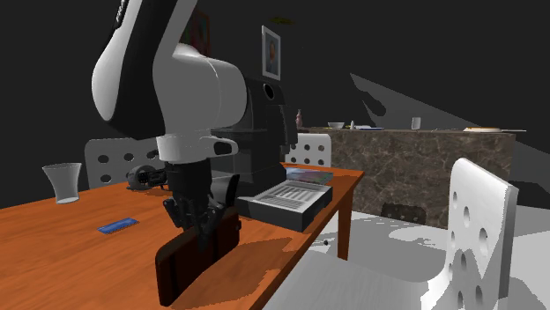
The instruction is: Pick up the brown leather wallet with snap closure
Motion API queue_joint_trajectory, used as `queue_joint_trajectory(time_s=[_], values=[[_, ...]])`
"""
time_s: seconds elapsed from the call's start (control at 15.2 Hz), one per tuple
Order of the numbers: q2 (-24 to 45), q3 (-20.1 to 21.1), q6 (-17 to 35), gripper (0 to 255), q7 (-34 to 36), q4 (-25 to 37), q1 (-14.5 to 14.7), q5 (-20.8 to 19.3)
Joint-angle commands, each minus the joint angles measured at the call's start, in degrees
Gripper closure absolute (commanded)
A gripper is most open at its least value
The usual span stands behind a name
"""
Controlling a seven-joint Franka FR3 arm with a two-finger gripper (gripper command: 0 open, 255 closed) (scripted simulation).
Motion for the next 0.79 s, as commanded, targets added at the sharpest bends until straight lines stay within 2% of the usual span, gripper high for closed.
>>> queue_joint_trajectory(time_s=[0.0, 0.73], values=[[0.0, -0.02, -0.01, 255, 0.0, -0.04, -0.01, 0.0], [-4.69, 0.79, -6.38, 255, -1.62, 1.83, -0.56, 2.0]])
